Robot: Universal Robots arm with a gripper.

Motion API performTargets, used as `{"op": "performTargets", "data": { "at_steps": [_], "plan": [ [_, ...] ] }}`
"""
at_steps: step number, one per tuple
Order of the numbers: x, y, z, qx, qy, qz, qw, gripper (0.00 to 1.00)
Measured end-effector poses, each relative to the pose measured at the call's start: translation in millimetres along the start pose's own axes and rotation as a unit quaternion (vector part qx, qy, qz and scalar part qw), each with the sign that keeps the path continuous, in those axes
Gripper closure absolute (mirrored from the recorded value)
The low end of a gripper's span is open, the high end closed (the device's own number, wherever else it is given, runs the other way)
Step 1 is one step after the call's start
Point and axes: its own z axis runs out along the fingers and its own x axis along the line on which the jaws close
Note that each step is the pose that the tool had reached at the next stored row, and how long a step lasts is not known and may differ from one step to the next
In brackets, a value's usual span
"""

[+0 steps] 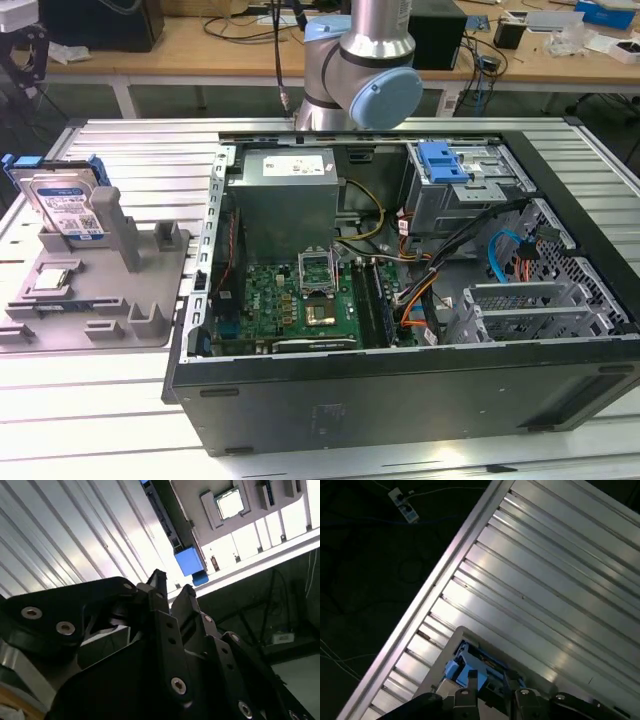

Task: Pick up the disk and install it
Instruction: 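Pick up the disk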

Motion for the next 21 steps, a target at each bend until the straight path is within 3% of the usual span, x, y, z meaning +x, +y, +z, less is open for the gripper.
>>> {"op": "performTargets", "data": {
  "at_steps": [2,3,8,9,11,14,16,18,19,20,21],
  "plan": [
    [0.0,0.0,0.3,-0.0004,0.0020,-0.033,0.9995,0.58],
    [0.0,-0.1,0.6,-0.0008,0.0041,-0.067,0.9977,0.52],
    [0.0,0.0,1.0,-0.0014,0.0071,-0.120,0.9928,0.52],
    [0.0,-0.1,1.2,-0.0015,0.0078,-0.131,0.9913,0.52],
    [0.0,-0.1,1.4,-0.0019,0.0097,-0.161,0.9868,0.52],
    [0.0,-0.1,1.9,-0.0023,0.0129,-0.214,0.9767,0.52],
    [0.0,-0.1,2.0,-0.0015,0.0153,-0.247,0.9688,0.52],
    [0.0,-0.1,2.0,-0.0007,0.0173,-0.272,0.9623,0.52],
    [0.0,-0.1,2.0,-0.0005,0.0180,-0.281,0.9595,0.52],
    [0.0,-0.1,2.2,0.0000,0.0194,-0.304,0.9524,0.52],
    [0.0,-0.1,2.3,0.0002,0.0203,-0.316,0.9485,0.52]
  ]
}}
